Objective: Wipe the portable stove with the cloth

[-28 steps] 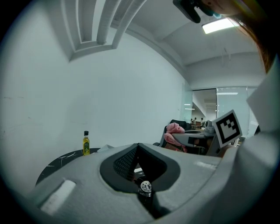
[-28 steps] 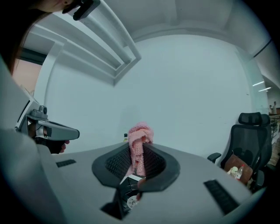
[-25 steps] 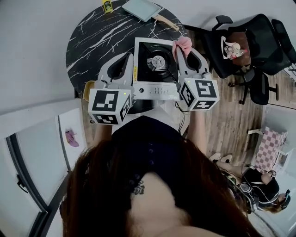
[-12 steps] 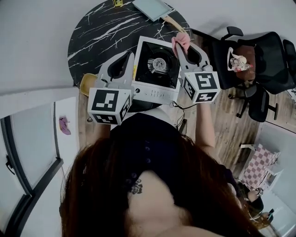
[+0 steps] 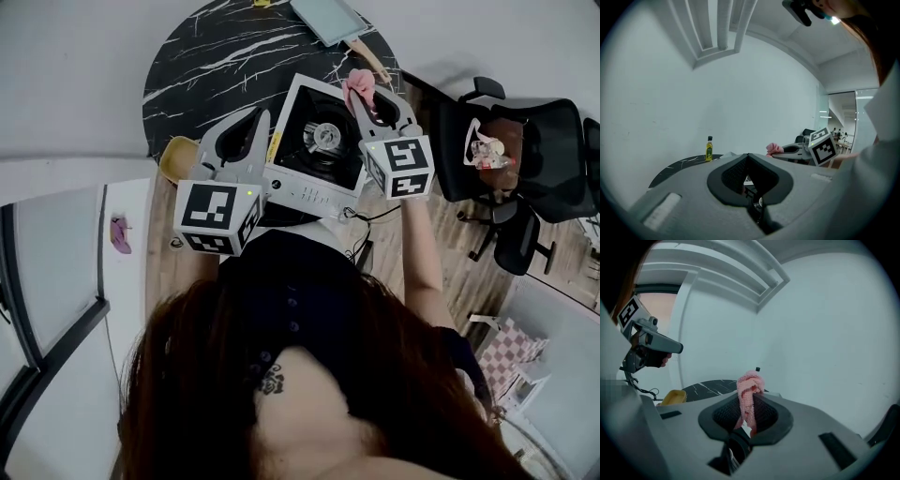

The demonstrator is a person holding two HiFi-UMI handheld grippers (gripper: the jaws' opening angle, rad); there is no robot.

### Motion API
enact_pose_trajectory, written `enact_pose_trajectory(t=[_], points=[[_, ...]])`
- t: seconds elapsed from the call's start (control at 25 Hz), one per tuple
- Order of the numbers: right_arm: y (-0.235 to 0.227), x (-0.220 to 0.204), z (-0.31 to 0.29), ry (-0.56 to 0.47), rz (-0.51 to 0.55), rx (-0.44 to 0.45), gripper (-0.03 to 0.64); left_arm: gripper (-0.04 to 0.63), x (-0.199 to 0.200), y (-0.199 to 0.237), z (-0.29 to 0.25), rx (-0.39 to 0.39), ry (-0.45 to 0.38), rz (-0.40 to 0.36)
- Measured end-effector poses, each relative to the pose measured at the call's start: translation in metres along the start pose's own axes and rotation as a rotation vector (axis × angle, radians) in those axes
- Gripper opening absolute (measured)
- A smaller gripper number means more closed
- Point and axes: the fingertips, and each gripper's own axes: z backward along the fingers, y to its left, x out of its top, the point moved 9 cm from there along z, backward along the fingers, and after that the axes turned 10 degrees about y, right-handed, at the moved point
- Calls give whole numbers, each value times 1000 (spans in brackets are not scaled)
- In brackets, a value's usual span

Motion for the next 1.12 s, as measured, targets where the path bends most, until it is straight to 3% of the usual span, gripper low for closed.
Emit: enact_pose_trajectory(t=[0.48, 1.12], points=[[-13, -11, -59, 15, 142, 81, 66, 11, -2, 5, -1, 65, 10, 11], [-15, -31, -118, 18, 310, 196, 64, 11, -7, 5, -15, 81, 42, 36]])
